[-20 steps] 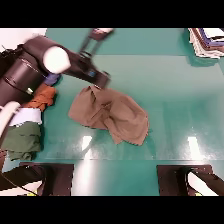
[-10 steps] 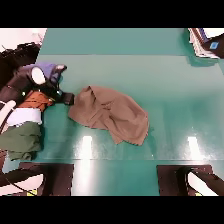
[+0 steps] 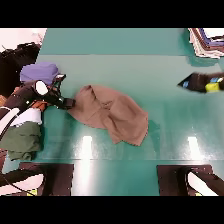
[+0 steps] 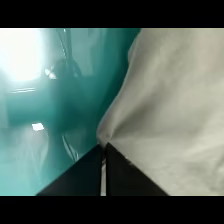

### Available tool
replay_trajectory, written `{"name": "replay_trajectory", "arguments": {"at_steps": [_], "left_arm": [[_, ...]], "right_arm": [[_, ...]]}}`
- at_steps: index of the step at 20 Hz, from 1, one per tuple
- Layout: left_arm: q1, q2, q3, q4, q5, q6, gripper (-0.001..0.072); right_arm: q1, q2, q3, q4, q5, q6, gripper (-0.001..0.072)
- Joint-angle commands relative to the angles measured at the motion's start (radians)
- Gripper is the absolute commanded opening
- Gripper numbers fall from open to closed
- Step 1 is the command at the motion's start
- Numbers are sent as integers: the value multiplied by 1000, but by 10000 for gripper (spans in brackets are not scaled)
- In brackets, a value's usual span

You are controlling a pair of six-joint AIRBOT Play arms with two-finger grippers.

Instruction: Fold the shirts.

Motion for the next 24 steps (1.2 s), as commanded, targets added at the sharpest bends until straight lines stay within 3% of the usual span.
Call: {"name": "replay_trajectory", "arguments": {"at_steps": [1, 4, 7, 14, 15, 16, 17, 19, 20, 24], "left_arm": [[1, 1, 104, 5, -21, -2, 25], [1, 0, 187, -6, -13, -2, 25], [1, -1, 194, -6, -9, -2, 25], [1, -1, 193, -6, -14, -2, 25], [1, -1, 193, -6, -14, -2, 25], [1, -1, 193, -6, -14, -2, 25], [1, -1, 193, -6, -14, -2, 25], [1, 0, 193, -6, -18, -2, 25], [1, 2, 193, -6, -17, -2, 24], [1, 103, 256, -1, 14, 0, 23]], "right_arm": [[0, 0, -243, -8, -5, 1, 382], [3, -61, -454, 116, -57, -3, 382], [67, -177, -544, 309, -105, -104, 382], [270, -374, -462, 338, -167, -124, 377], [282, -382, -447, 338, -184, -124, 358], [288, -388, -436, 333, -201, -123, 284], [288, -389, -429, 332, -215, -123, 283], [282, -380, -430, 325, -246, -123, 62], [274, -368, -430, 320, -256, -123, 17], [187, -214, -406, 302, -254, -123, 15]]}}
